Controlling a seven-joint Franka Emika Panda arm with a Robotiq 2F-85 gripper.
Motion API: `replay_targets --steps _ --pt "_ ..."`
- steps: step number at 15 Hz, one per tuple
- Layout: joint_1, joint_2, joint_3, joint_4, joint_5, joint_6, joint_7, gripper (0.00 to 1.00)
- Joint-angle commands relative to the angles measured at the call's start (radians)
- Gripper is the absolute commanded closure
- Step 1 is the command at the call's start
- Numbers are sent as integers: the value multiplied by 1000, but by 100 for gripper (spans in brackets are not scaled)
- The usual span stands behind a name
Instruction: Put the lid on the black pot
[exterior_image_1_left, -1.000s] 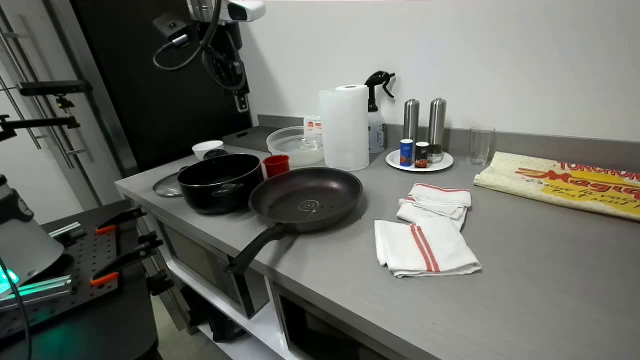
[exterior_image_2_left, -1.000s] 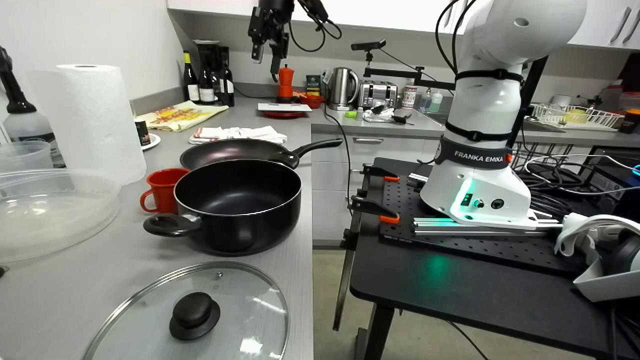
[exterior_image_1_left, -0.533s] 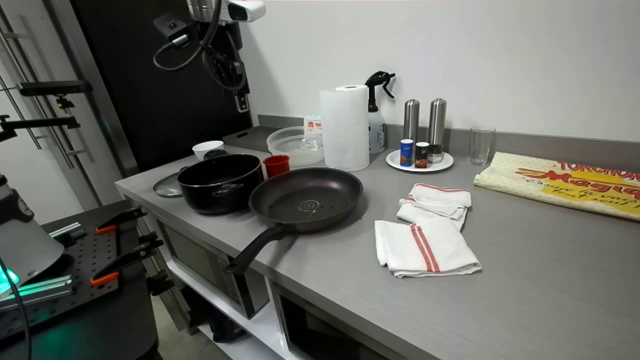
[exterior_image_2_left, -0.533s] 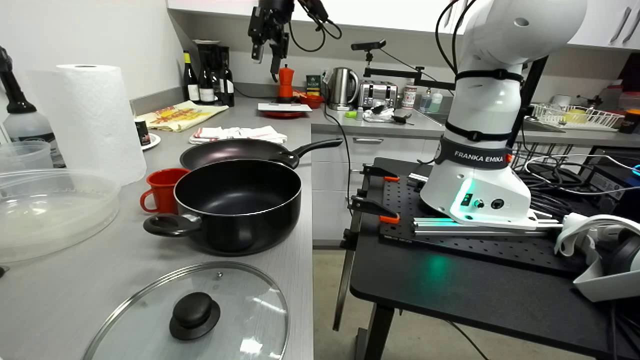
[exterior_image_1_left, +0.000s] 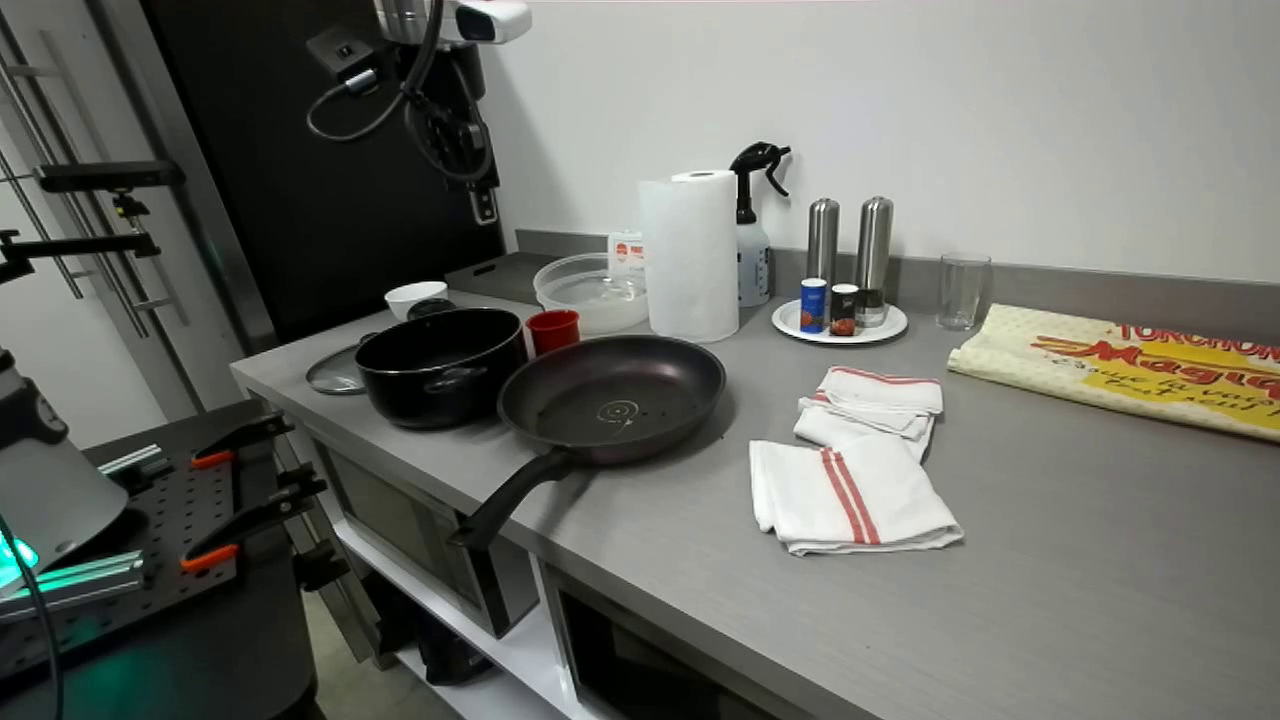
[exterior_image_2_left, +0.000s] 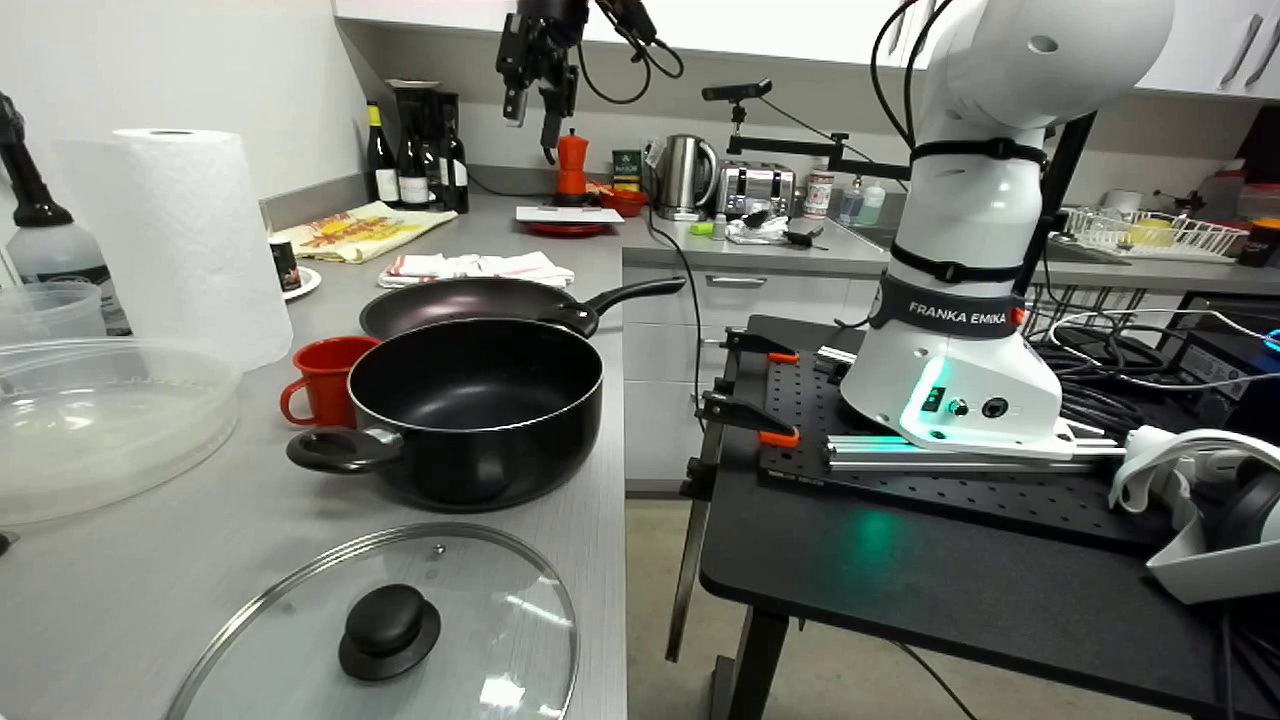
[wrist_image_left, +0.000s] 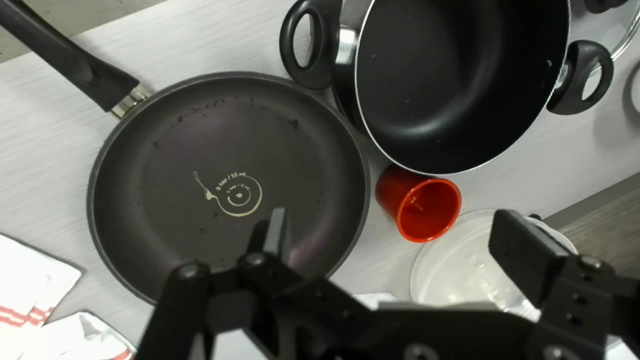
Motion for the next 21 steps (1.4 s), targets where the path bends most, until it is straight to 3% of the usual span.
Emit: replay_targets --steps 1,9,21 --pt "-30 1 29 2 6 -4 -4 0" --pt "-13 91 140 49 -70 13 87 0" --pt "85 235 356 102 -448 24 418 0"
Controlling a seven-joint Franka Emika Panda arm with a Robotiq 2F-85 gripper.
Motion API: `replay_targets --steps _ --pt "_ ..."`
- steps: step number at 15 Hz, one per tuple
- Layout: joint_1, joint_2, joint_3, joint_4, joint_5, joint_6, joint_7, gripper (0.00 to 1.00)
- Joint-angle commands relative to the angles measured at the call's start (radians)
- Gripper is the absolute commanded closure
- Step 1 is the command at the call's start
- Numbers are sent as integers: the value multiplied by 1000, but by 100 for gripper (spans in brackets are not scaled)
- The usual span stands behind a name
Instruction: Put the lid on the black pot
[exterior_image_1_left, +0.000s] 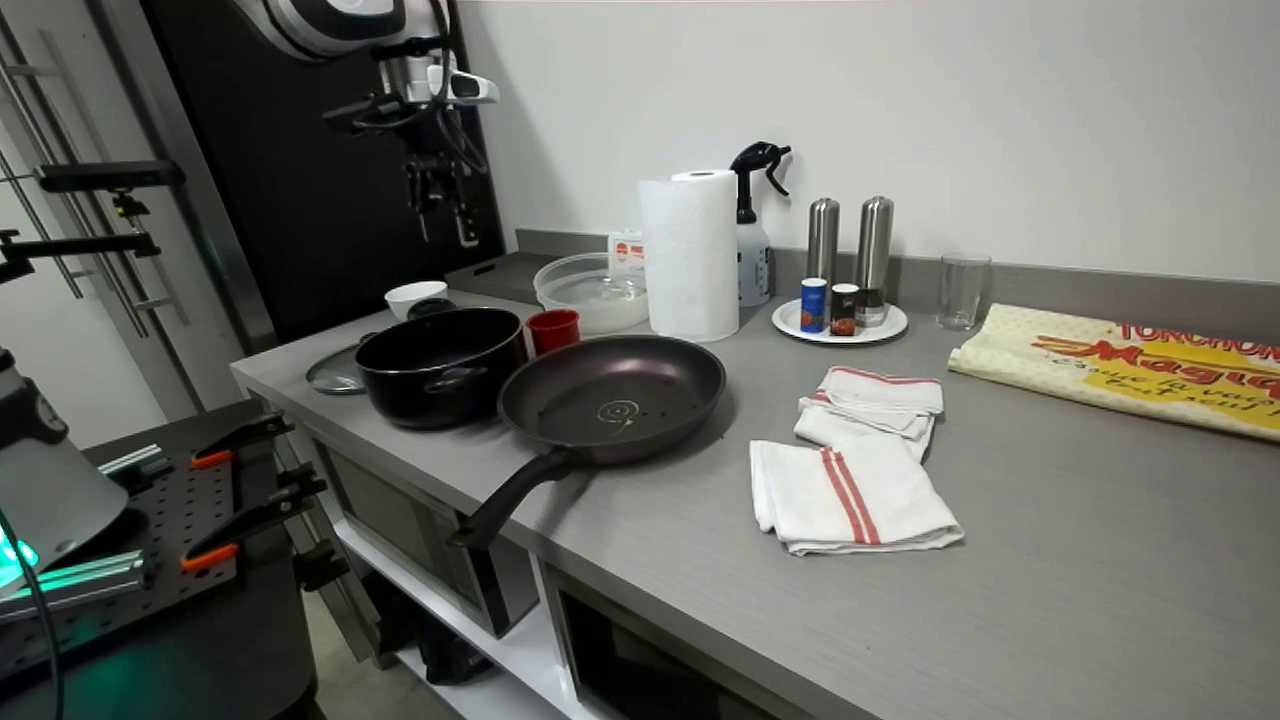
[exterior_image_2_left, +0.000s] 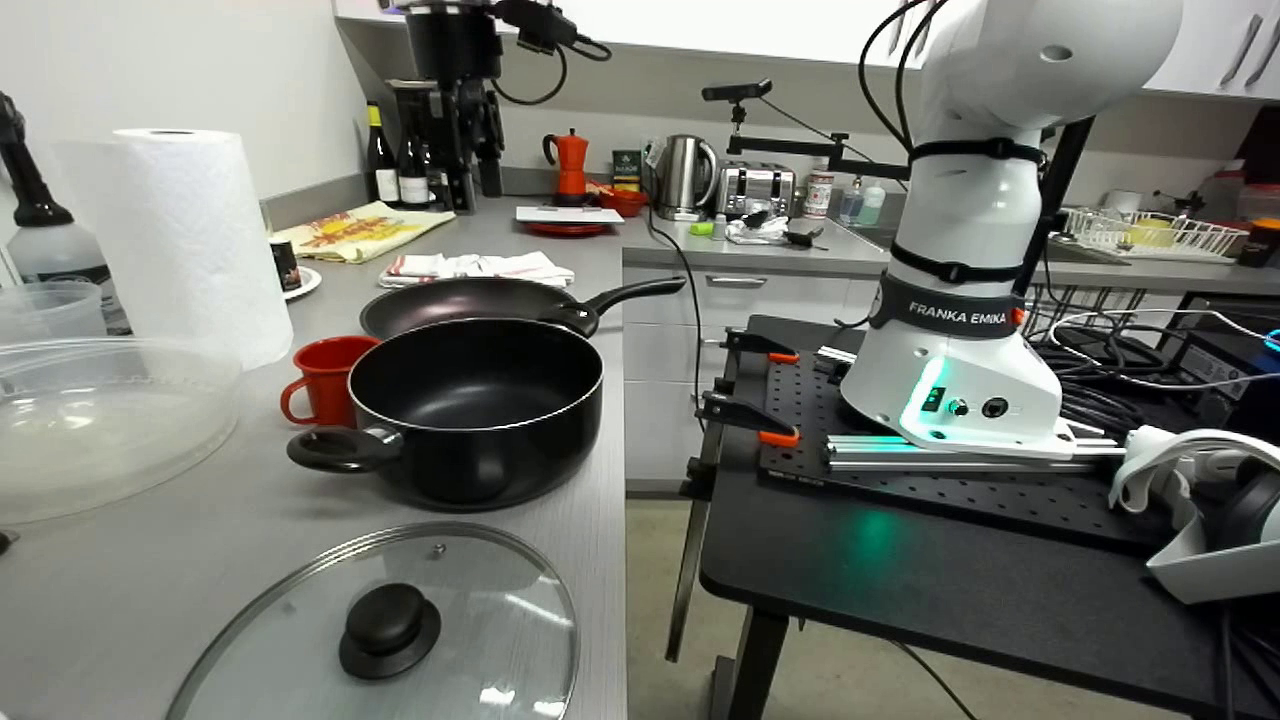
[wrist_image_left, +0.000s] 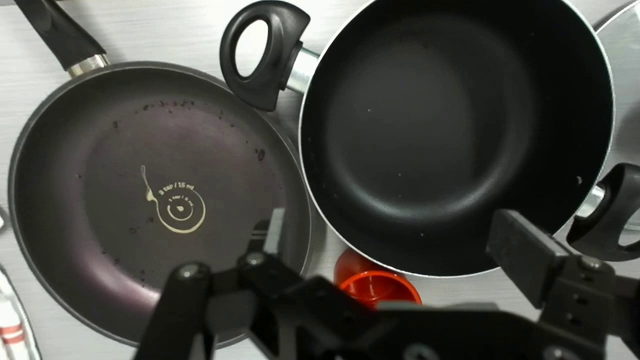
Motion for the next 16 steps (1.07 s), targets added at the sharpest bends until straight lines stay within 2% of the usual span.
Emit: replay_targets --steps 1,4,5,11,16 --pt "35 81 39 59 -109 -7 104 0" --pt "66 136 55 98 -166 -17 150 0" --pt "55 87 45 50 -120 -3 109 0" --pt "68 129 49 81 -139 -4 126 0" --pt "92 148 74 80 -148 27 65 0"
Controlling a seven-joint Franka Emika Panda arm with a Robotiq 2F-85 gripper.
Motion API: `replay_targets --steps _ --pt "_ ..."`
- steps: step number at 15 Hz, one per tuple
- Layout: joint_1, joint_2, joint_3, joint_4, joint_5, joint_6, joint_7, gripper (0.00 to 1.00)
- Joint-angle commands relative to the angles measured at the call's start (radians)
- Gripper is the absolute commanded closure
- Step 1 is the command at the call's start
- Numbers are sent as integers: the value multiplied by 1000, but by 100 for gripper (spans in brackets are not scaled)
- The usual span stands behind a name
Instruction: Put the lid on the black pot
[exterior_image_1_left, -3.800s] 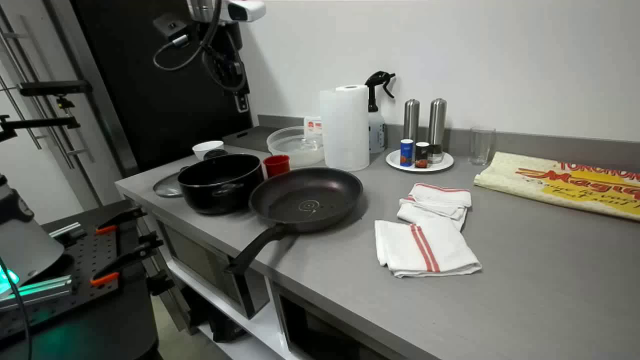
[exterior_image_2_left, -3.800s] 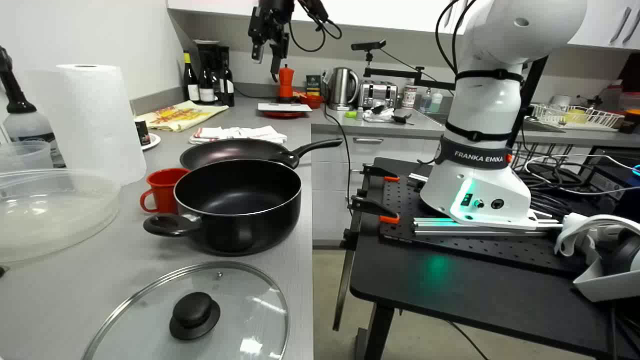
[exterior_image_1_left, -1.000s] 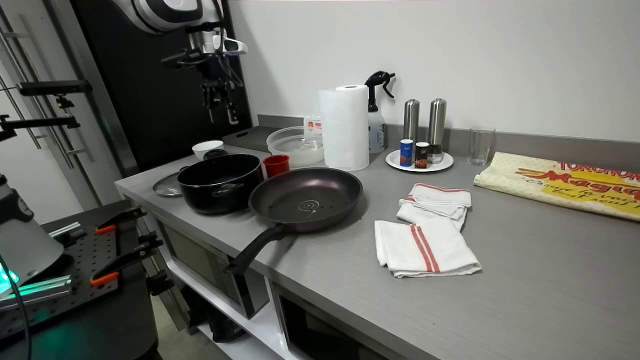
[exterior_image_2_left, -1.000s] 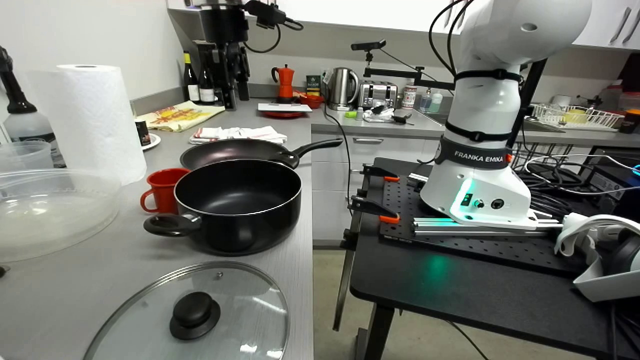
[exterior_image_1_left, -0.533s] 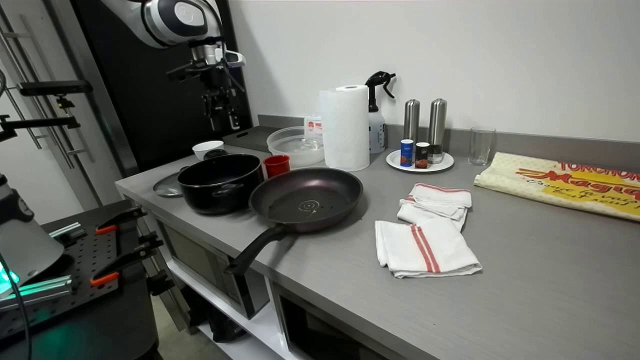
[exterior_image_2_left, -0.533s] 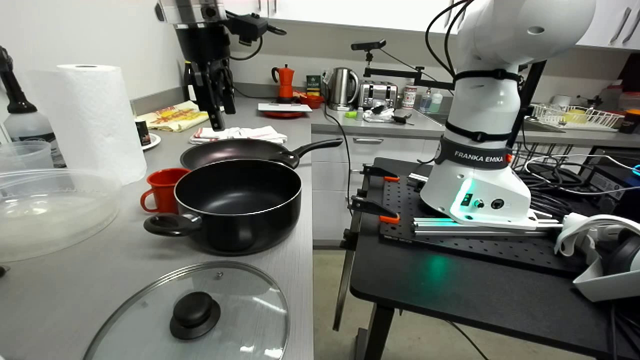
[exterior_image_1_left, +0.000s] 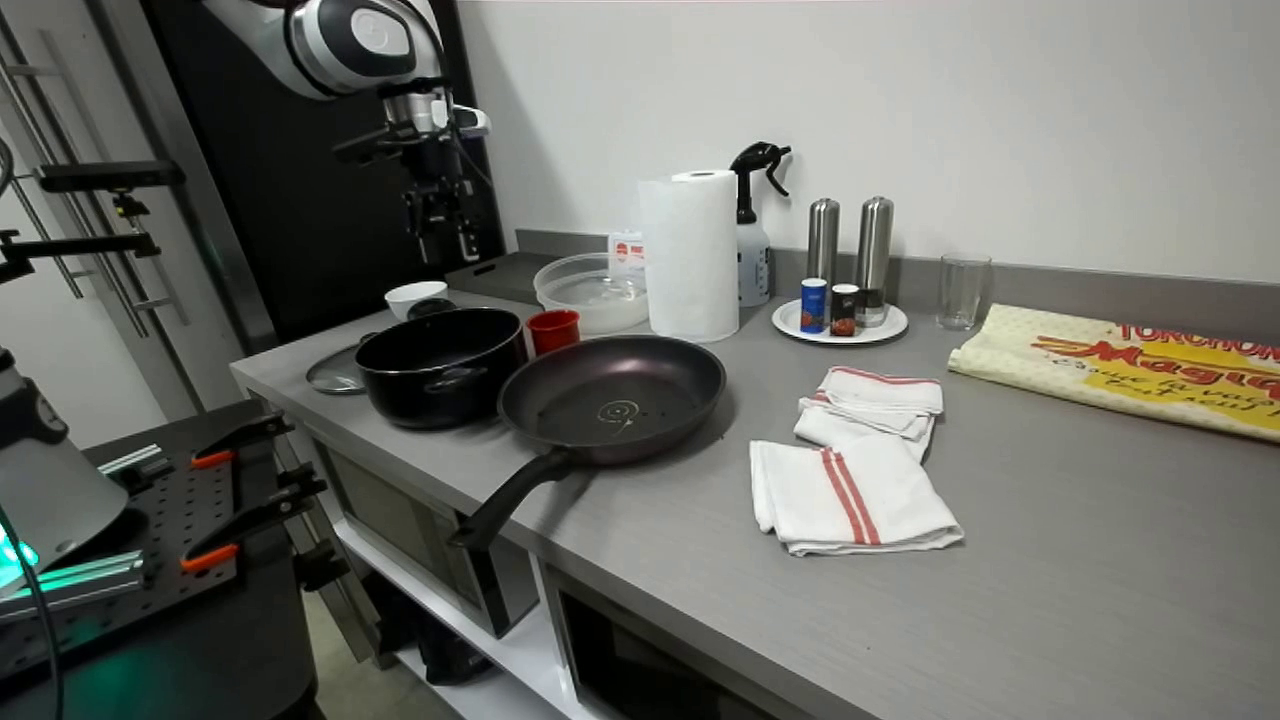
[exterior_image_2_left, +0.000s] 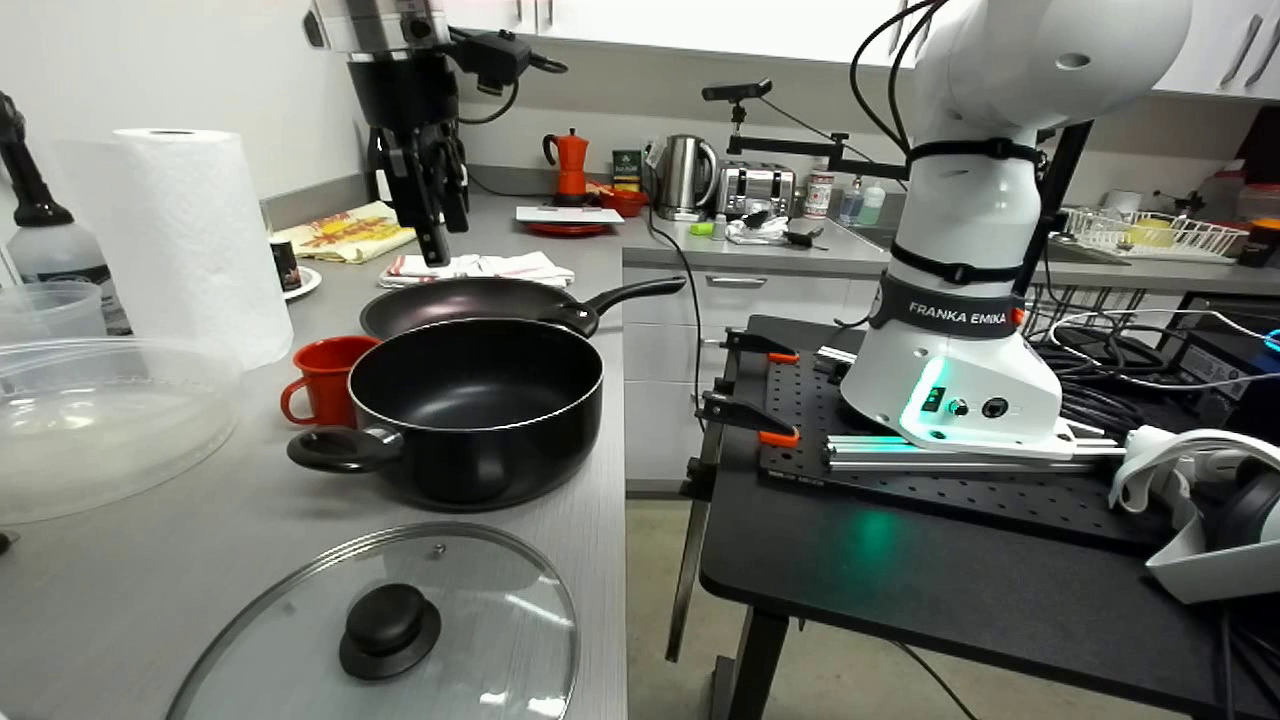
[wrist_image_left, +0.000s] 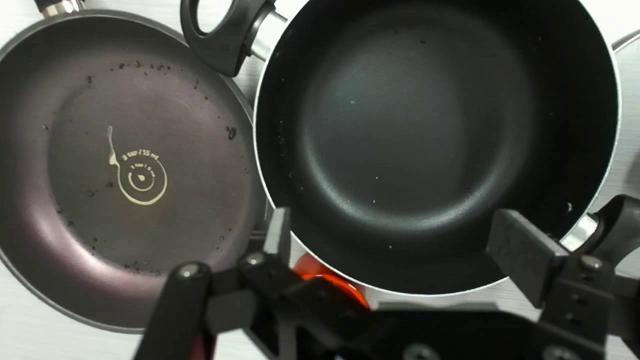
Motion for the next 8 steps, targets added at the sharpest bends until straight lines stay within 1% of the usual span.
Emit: replay_targets --steps 1,5,8 --pt "29 14 24 -2 -5 40 -39 0" --pt "83 43 73 -15 -16 95 -54 0" --pt "130 96 108 4 -30 123 -58 0"
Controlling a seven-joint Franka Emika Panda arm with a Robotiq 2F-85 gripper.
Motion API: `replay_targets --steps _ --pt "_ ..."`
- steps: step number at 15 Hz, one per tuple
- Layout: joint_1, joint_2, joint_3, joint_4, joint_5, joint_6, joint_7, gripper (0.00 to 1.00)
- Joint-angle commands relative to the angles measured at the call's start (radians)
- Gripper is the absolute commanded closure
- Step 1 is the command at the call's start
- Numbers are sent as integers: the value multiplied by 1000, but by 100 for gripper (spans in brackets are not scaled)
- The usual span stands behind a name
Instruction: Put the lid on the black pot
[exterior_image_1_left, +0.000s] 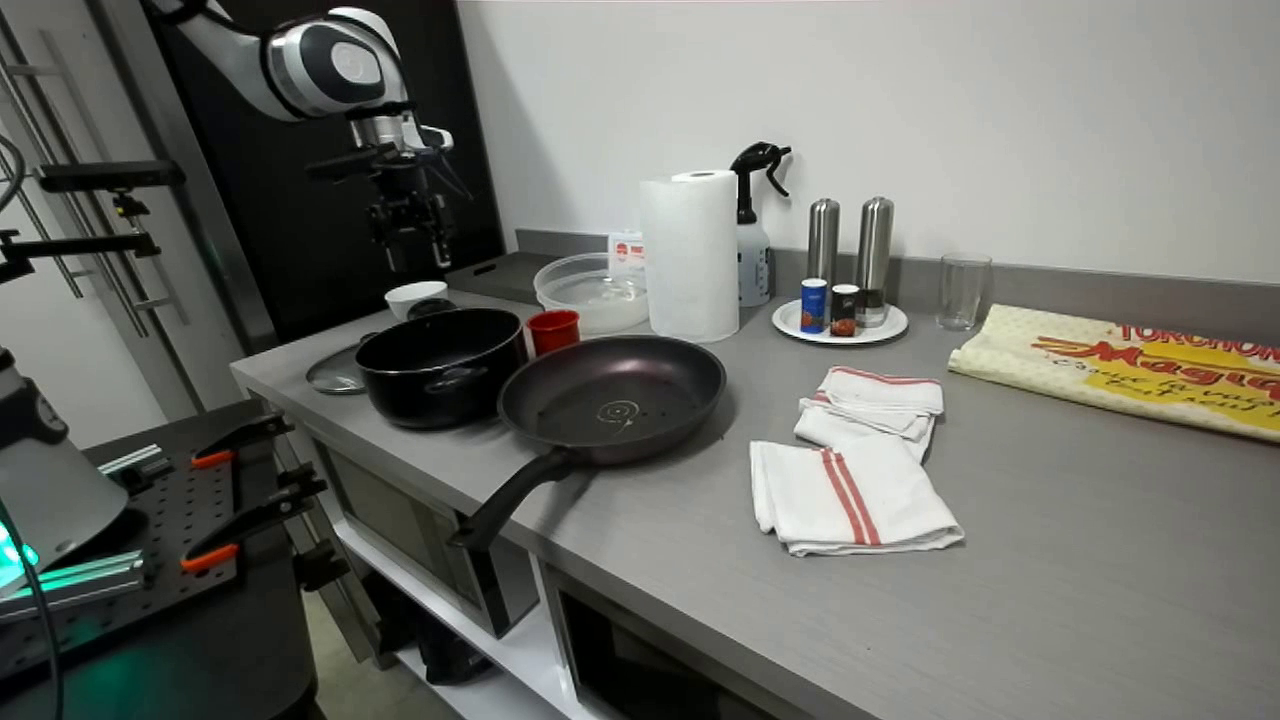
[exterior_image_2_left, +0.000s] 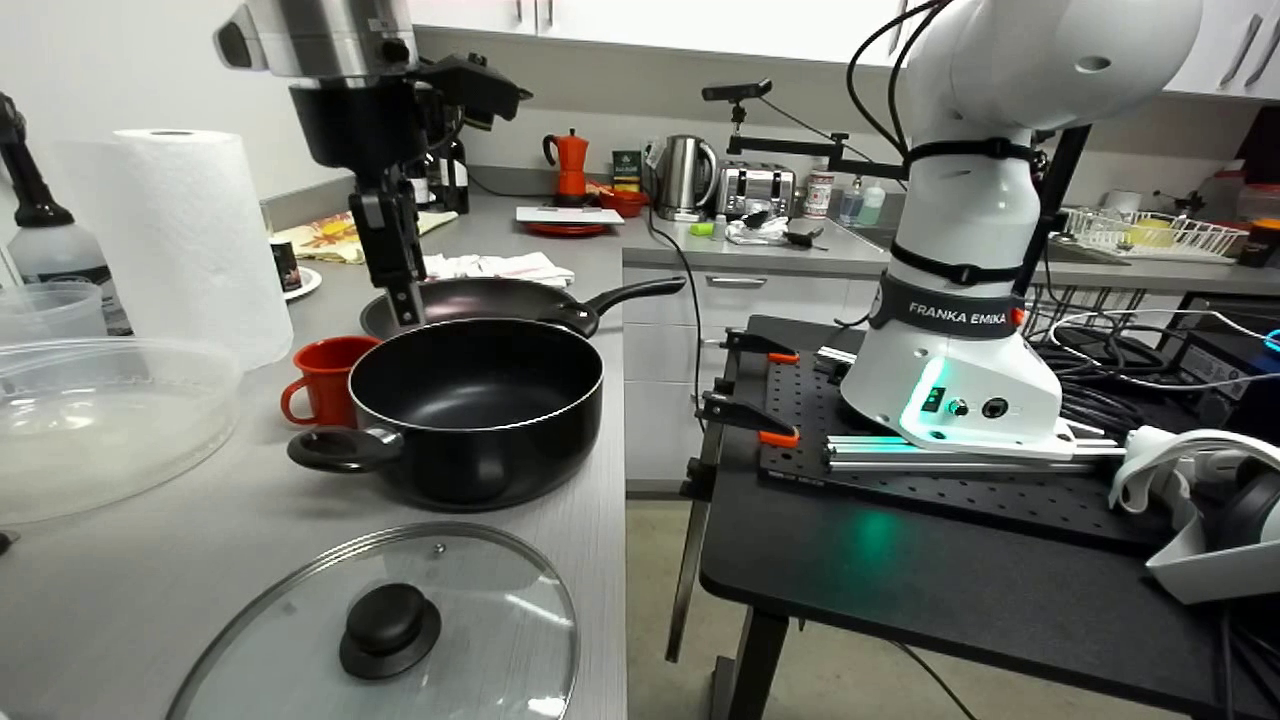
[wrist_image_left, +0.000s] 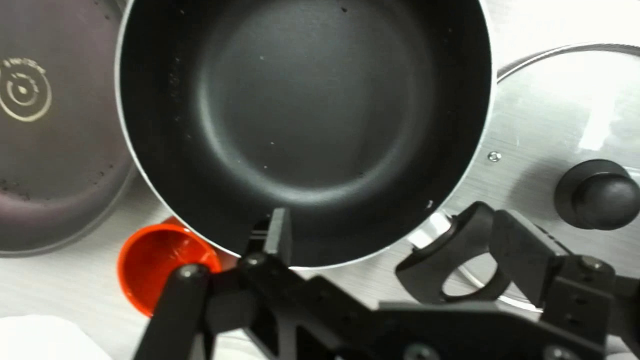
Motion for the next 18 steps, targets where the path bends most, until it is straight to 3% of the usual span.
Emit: replay_targets --steps 1,9,18 --pt "52 70 32 24 -34 47 -17 0" --pt "146 230 55 113 -99 94 -55 0" --pt "179 385 60 224 -97 133 -179 0"
